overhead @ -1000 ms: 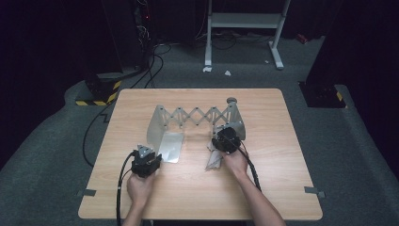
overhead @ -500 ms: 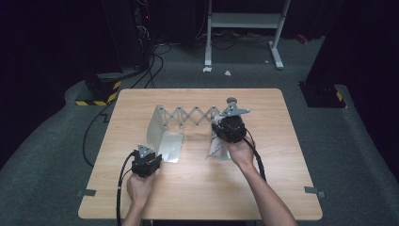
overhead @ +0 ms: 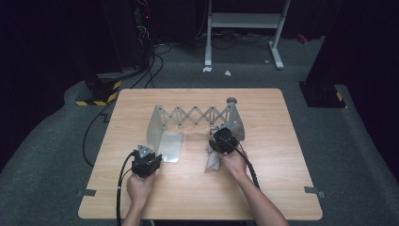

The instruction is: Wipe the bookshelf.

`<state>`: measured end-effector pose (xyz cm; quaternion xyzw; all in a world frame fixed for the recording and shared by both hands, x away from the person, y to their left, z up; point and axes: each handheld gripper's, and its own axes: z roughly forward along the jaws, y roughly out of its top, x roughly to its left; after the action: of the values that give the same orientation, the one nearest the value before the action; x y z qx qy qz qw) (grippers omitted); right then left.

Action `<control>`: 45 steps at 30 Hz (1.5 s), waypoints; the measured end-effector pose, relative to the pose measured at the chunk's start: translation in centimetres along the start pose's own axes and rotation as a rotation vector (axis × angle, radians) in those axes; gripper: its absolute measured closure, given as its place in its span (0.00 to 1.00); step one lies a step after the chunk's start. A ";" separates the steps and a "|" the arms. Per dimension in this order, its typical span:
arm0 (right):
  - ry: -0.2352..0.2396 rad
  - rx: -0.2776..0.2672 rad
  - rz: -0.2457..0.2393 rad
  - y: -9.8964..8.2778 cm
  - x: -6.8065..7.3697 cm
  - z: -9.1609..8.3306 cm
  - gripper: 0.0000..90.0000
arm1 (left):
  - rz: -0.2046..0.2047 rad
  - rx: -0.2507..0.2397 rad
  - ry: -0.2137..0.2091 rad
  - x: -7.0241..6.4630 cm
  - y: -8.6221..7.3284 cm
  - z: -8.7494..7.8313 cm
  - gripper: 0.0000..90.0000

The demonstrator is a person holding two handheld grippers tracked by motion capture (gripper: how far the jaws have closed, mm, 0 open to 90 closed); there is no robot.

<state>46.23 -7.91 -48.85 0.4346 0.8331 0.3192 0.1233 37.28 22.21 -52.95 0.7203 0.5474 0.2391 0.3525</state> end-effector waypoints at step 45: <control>-0.081 -0.241 0.103 7.6 -1.1 -3.9 0.90 | -0.013 0.000 -0.029 0.5 0.3 0.4 0.86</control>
<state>49.87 -7.23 -41.06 0.4712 0.7597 0.4051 0.1918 37.91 22.53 -52.96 0.7203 0.5467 0.2264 0.3620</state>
